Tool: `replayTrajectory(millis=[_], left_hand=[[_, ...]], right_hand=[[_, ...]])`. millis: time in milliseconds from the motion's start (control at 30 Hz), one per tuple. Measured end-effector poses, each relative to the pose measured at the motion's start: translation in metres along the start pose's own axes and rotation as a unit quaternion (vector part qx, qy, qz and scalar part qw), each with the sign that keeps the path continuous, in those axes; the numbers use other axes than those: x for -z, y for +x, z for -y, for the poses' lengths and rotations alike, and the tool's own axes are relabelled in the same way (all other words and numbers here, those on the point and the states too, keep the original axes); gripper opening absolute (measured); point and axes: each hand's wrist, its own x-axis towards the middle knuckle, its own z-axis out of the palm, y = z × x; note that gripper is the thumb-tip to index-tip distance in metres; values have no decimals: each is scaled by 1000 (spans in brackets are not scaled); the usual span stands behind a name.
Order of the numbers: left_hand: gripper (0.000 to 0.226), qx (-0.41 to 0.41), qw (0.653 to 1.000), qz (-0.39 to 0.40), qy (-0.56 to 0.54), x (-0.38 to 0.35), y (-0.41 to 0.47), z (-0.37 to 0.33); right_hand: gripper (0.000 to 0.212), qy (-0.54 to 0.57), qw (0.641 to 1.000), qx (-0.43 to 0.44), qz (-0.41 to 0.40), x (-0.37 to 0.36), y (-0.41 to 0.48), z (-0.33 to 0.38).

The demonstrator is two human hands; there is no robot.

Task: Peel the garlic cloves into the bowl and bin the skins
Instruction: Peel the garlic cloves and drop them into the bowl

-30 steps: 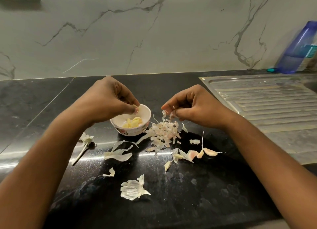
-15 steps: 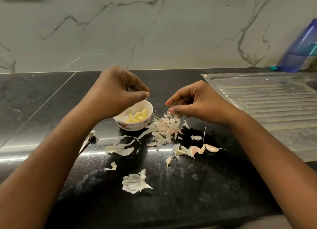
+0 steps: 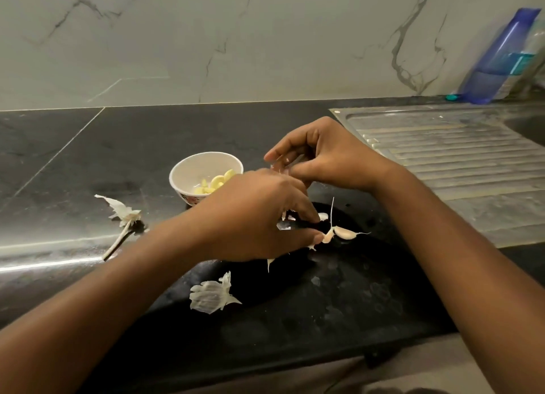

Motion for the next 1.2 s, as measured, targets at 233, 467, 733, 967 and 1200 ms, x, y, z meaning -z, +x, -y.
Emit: replayTrajectory(millis=[233, 467, 733, 967, 1200], left_hand=[[31, 5, 999, 9, 38, -11, 1, -7], [8, 42, 998, -36, -40, -4, 1, 2], [11, 101, 961, -115, -232, 21, -3, 21], [15, 214, 877, -165, -398, 25, -2, 36], [14, 227, 851, -222, -418, 26, -2, 36]], right_hand=[[28, -10, 1000, 9, 7, -2, 1, -1], [25, 44, 999, 1, 31, -1, -1, 3], [31, 106, 994, -9, -19, 6, -2, 3], [13, 135, 990, 19, -31, 6, -2, 5], [19, 138, 990, 23, -2, 1, -4, 8]])
